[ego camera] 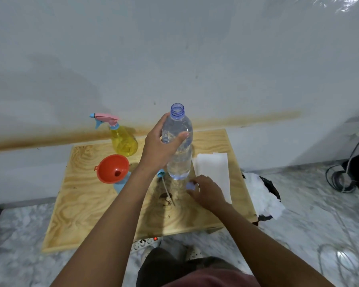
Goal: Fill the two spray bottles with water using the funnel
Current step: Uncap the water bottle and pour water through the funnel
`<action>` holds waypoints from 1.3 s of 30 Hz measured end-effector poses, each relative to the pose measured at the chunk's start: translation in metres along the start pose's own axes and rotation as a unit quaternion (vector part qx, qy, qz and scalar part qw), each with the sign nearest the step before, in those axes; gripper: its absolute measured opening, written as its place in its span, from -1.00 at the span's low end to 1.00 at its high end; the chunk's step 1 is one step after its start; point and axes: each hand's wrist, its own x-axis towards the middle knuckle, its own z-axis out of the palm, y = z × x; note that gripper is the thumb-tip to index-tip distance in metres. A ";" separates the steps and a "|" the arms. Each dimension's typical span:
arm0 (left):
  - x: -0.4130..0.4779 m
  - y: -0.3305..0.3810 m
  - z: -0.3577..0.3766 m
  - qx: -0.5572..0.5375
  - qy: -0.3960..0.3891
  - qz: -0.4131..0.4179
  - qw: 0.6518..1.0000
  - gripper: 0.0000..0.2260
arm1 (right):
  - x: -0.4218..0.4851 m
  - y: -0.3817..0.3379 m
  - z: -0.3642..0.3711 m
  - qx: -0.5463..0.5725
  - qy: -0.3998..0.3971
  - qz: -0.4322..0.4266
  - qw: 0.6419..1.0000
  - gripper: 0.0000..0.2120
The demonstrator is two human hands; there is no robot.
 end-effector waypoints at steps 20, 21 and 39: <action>-0.004 0.007 -0.001 0.005 -0.001 -0.006 1.000 -0.39 | 0.012 -0.031 -0.050 0.178 0.172 -0.083 0.965 -0.24; -0.003 0.008 -0.002 0.010 -0.001 -0.004 1.000 -0.38 | 0.014 -0.040 -0.059 0.193 0.165 -0.110 0.961 -0.18; 0.002 0.017 -0.013 0.006 0.004 -0.054 0.999 -0.44 | 0.063 -0.098 -0.048 0.251 0.229 -0.190 0.921 -0.13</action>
